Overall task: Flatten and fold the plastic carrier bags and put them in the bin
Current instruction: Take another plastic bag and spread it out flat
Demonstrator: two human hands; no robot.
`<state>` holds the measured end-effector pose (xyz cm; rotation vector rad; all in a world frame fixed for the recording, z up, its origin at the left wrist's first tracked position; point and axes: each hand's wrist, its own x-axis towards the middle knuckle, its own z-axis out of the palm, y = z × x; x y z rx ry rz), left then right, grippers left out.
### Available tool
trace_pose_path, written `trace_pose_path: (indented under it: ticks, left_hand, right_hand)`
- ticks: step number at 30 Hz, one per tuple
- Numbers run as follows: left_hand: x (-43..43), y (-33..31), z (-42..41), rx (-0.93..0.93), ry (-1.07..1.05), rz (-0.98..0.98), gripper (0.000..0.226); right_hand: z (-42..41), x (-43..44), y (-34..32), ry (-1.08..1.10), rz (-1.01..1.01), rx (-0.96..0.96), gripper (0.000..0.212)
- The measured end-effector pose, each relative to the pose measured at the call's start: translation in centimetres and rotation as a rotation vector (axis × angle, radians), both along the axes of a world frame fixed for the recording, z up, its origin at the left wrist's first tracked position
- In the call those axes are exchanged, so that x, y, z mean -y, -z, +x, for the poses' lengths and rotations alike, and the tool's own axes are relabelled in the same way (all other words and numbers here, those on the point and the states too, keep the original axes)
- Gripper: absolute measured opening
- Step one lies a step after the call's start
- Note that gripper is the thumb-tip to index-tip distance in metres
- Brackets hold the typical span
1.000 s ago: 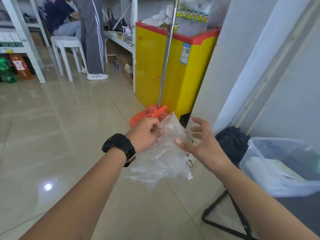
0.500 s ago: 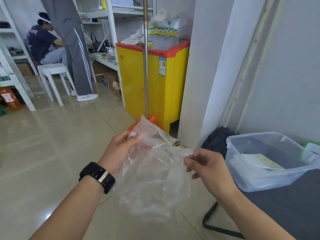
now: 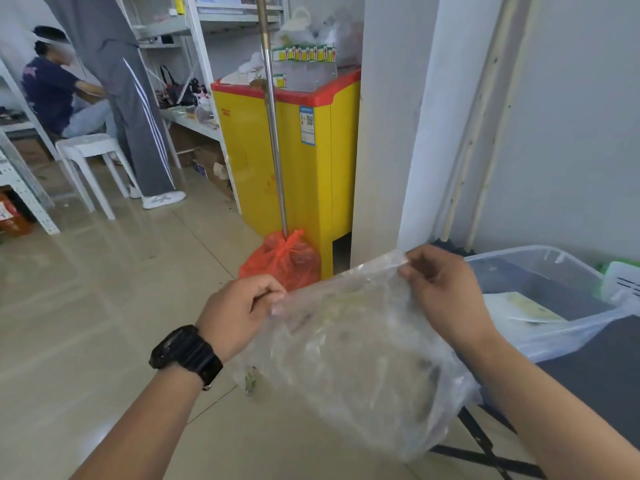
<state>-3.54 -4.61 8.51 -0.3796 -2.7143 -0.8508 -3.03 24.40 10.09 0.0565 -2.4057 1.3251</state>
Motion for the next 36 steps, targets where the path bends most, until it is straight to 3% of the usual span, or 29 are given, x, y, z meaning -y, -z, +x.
trace_pose_path:
  ticks: [3,7,11,14,16,18,21,24,28,32,34,36]
  left_hand:
    - [0.3,-0.4,0.0,-0.027,-0.008,0.114,0.007]
    - [-3.4,-1.1,1.6,0.058,0.210,0.273,0.047]
    - [-5.3,-1.0,1.6,0.009,0.253,0.373,0.009]
    - [-2.8,-1.5,0.9,-0.077,0.066,0.510,0.023]
    - [-0.6,-2.1,0.5,-0.148,-0.019,0.609,0.025]
    - [0.9,-2.3,0.3,-0.181,-0.065,0.695,0.022]
    - [1.6,-2.0,0.3,-0.210,-0.094,0.738,0.012]
    - [2.1,-2.0,0.4,-0.219,-0.108,0.747,0.013]
    - [6.7,-2.7,0.1,-0.304,-0.298,0.853,0.033]
    - [9.1,-2.9,0.6,-0.346,-0.354,0.871,0.042]
    - [9.2,-3.0,0.6,-0.364,-0.339,0.868,0.033]
    - [8.9,-3.2,0.6,-0.350,-0.318,0.814,0.020]
  right_hand:
    - [0.1,-0.5,-0.3,0.004,-0.062,0.001,0.025]
    - [1.3,2.6,0.7,-0.183,0.061,0.019,0.017]
    - [2.0,4.6,0.2,-0.373,0.039,0.030,0.012]
    - [1.1,2.8,-0.1,-0.268,-0.017,0.255,0.044]
    - [0.8,1.8,0.0,-0.225,-0.100,0.493,0.049]
    - [0.7,1.4,0.6,-0.263,-0.337,0.725,0.051]
    - [0.9,2.2,1.1,-0.428,-0.557,0.907,0.056]
    - [0.9,2.8,1.2,-0.467,-0.425,0.930,0.048]
    - [-0.8,0.5,1.4,-0.110,-0.005,0.817,0.018]
    - [-1.3,-0.4,1.0,-0.086,0.002,0.895,0.022]
    - [-1.2,-0.1,1.2,-0.110,0.055,0.878,0.021]
    - [-1.1,0.3,1.5,-0.090,0.113,0.739,0.026]
